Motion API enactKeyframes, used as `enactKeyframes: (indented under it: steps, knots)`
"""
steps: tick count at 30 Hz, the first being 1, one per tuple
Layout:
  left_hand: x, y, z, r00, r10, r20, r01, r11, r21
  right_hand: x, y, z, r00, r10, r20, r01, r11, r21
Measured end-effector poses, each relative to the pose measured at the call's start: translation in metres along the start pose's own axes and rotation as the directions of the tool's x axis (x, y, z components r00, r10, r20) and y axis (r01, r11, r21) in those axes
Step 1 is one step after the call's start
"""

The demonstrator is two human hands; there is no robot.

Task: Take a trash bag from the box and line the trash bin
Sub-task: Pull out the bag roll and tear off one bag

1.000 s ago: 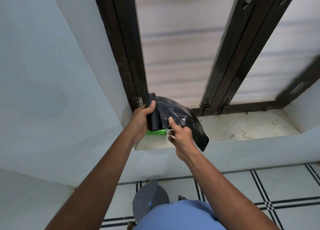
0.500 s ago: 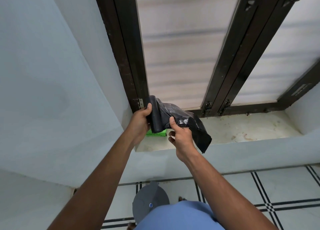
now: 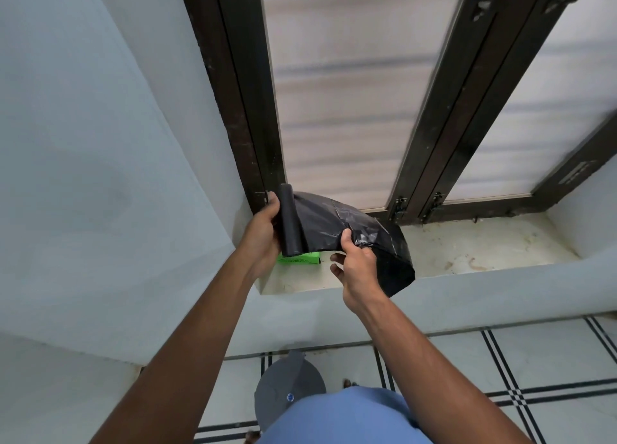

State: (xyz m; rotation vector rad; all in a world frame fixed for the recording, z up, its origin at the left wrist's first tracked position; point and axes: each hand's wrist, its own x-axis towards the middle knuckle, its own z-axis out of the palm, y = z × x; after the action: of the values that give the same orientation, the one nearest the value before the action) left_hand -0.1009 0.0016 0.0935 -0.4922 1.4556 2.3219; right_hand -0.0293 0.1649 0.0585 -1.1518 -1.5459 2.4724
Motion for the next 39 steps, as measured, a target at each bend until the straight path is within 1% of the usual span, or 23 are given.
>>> enactKeyframes:
  steps: [3, 5, 7, 11, 13, 15, 17, 18, 20, 21, 23, 25, 27, 29, 30, 31, 32, 33, 34, 35, 36, 37, 39]
  knots:
    - [0.0, 0.001, -0.001, 0.999, -0.044, 0.004, 0.044, 0.999, 0.008, -0.001, 0.0, 0.0, 1.0, 0.007, -0.002, -0.007, 1.0, 0.002]
    - [-0.003, 0.001, 0.0, 0.998, -0.047, 0.035, 0.044, 0.996, 0.082, -0.001, 0.0, 0.001, 1.0, 0.008, -0.01, -0.008, 1.0, 0.006]
    - [-0.003, 0.001, -0.001, 1.0, -0.025, 0.012, 0.023, 0.991, 0.129, -0.003, 0.001, 0.001, 0.999, 0.008, -0.041, -0.008, 1.0, 0.015]
    - [-0.004, 0.005, -0.003, 0.995, -0.065, -0.075, 0.068, 0.997, 0.035, -0.002, -0.002, -0.004, 0.993, 0.005, -0.116, -0.001, 0.999, 0.033]
    - [-0.007, 0.005, -0.003, 0.996, -0.084, -0.043, 0.086, 0.995, 0.055, -0.003, -0.004, -0.005, 0.991, 0.0, -0.133, 0.004, 1.0, 0.03]
    - [-0.008, 0.002, -0.004, 0.999, -0.04, 0.01, 0.039, 0.989, 0.145, -0.004, -0.004, -0.004, 0.991, 0.002, -0.133, 0.001, 1.0, 0.024]
    - [-0.008, 0.0, -0.005, 1.0, 0.004, 0.016, -0.006, 0.981, 0.195, -0.009, -0.003, -0.004, 0.997, 0.047, -0.057, -0.046, 0.999, 0.016]
    - [-0.007, 0.0, -0.006, 0.999, 0.012, 0.032, -0.017, 0.984, 0.175, -0.013, -0.003, -0.003, 0.995, 0.095, 0.028, -0.095, 0.995, 0.002]
    - [-0.009, -0.001, -0.002, 0.995, 0.029, 0.092, -0.044, 0.985, 0.166, -0.022, -0.001, 0.0, 0.957, 0.184, 0.223, -0.174, 0.983, -0.062]
    - [-0.011, -0.001, 0.0, 0.992, 0.041, 0.115, -0.062, 0.981, 0.184, -0.025, 0.002, 0.003, 0.933, 0.201, 0.298, -0.18, 0.979, -0.096]
    - [-0.012, -0.001, 0.004, 0.99, 0.072, 0.124, -0.098, 0.971, 0.219, -0.026, 0.005, 0.006, 0.911, 0.173, 0.375, -0.132, 0.982, -0.133]
    - [-0.013, 0.0, 0.004, 0.991, 0.096, 0.094, -0.114, 0.971, 0.211, -0.025, 0.006, 0.009, 0.927, 0.103, 0.361, -0.07, 0.992, -0.101]
    - [-0.014, 0.002, 0.003, 0.994, 0.084, 0.07, -0.096, 0.979, 0.178, -0.019, 0.007, 0.01, 0.962, 0.056, 0.267, -0.041, 0.997, -0.06]
    - [-0.019, 0.006, 0.006, 0.998, 0.056, 0.021, -0.059, 0.984, 0.17, -0.014, 0.006, 0.009, 0.979, 0.038, 0.201, -0.03, 0.999, -0.041]
    - [-0.02, 0.006, 0.007, 0.999, 0.052, 0.003, -0.051, 0.982, 0.18, -0.016, 0.002, 0.007, 0.98, 0.051, 0.194, -0.037, 0.996, -0.077]
    - [-0.02, 0.006, 0.007, 0.999, 0.053, -0.008, -0.051, 0.98, 0.194, -0.022, -0.004, 0.005, 0.974, 0.091, 0.209, -0.052, 0.982, -0.182]
    - [-0.02, 0.005, 0.006, 0.998, 0.054, -0.011, -0.051, 0.977, 0.208, -0.029, -0.014, 0.0, 0.958, 0.151, 0.245, -0.048, 0.923, -0.381]
    - [-0.02, 0.004, 0.004, 0.999, 0.054, -0.002, -0.052, 0.973, 0.225, -0.036, -0.025, -0.006, 0.933, 0.225, 0.28, -0.009, 0.794, -0.608]
    - [-0.021, 0.004, 0.002, 0.999, 0.047, 0.011, -0.048, 0.968, 0.246, -0.04, -0.036, -0.014, 0.915, 0.273, 0.296, 0.067, 0.621, -0.781]
    - [-0.023, 0.005, 0.0, 0.999, 0.034, 0.021, -0.038, 0.962, 0.269, -0.043, -0.048, -0.021, 0.917, 0.261, 0.302, 0.158, 0.458, -0.875]
    - [-0.025, 0.007, -0.001, 0.999, 0.016, 0.035, -0.025, 0.958, 0.287, -0.043, -0.059, -0.026, 0.933, 0.182, 0.31, 0.231, 0.357, -0.905]
    - [-0.027, 0.009, -0.002, 0.999, 0.001, 0.051, -0.016, 0.955, 0.296, -0.043, -0.068, -0.027, 0.944, 0.066, 0.322, 0.283, 0.337, -0.898]
    - [-0.032, 0.013, -0.002, 0.997, -0.012, 0.071, -0.01, 0.955, 0.296, -0.035, -0.078, -0.022, 0.922, -0.18, 0.341, 0.386, 0.39, -0.836]
